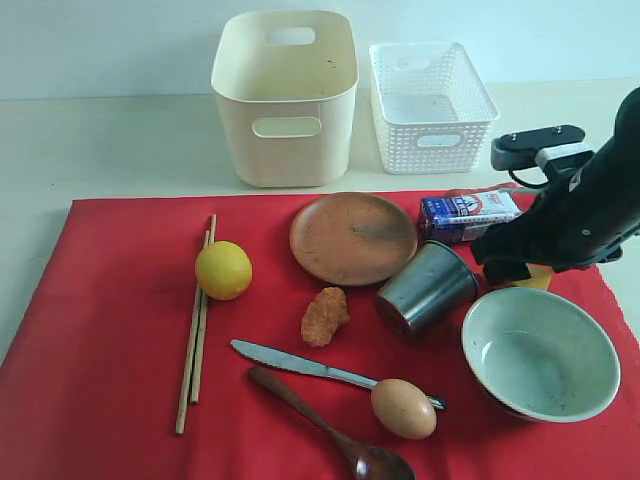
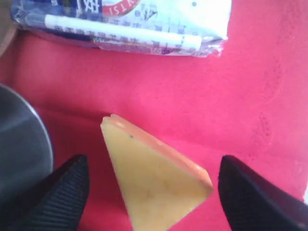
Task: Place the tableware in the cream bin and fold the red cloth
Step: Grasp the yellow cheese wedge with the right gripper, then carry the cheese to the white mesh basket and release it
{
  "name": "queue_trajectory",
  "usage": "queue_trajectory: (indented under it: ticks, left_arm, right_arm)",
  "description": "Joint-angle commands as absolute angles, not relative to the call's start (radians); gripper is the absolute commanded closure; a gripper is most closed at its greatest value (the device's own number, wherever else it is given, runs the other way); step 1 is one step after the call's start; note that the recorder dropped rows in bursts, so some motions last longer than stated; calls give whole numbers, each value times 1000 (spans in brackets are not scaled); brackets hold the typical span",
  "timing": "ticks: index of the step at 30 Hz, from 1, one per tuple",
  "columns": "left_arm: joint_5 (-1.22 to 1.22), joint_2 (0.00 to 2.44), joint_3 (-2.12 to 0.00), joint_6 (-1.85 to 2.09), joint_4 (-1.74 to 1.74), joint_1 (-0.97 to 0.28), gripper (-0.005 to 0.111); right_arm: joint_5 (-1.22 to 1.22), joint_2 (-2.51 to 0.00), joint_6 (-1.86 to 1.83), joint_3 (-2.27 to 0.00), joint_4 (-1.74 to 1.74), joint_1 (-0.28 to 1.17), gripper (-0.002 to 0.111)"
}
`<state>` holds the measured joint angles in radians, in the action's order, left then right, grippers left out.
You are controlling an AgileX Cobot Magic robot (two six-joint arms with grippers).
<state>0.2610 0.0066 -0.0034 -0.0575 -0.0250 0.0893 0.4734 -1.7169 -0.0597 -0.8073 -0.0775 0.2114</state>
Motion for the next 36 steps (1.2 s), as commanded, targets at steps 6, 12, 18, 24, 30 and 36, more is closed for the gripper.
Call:
queue_trajectory:
  ticks: [6, 12, 18, 24, 30, 36]
  left_arm:
    - [258, 0, 0, -55, -32, 90, 104]
    - [258, 0, 0, -55, -32, 90, 104]
    - [258, 0, 0, -55, -32, 90, 104]
    - [258, 0, 0, -55, -32, 90, 104]
    - [258, 0, 0, -55, -32, 90, 104]
    - [258, 0, 0, -55, -32, 90, 104]
  right_arm:
    - [410, -1784, -59, -817, -68, 216, 52]
    - [416, -1780, -59, -817, -68, 216, 86]
    - [445, -1757, -59, -817, -68, 216, 108]
    - [446, -1649, -59, -817, -68, 216, 108]
    - [408, -1527, -59, -817, -68, 216, 108]
    - [300, -1445, -59, -844, -70, 216, 108]
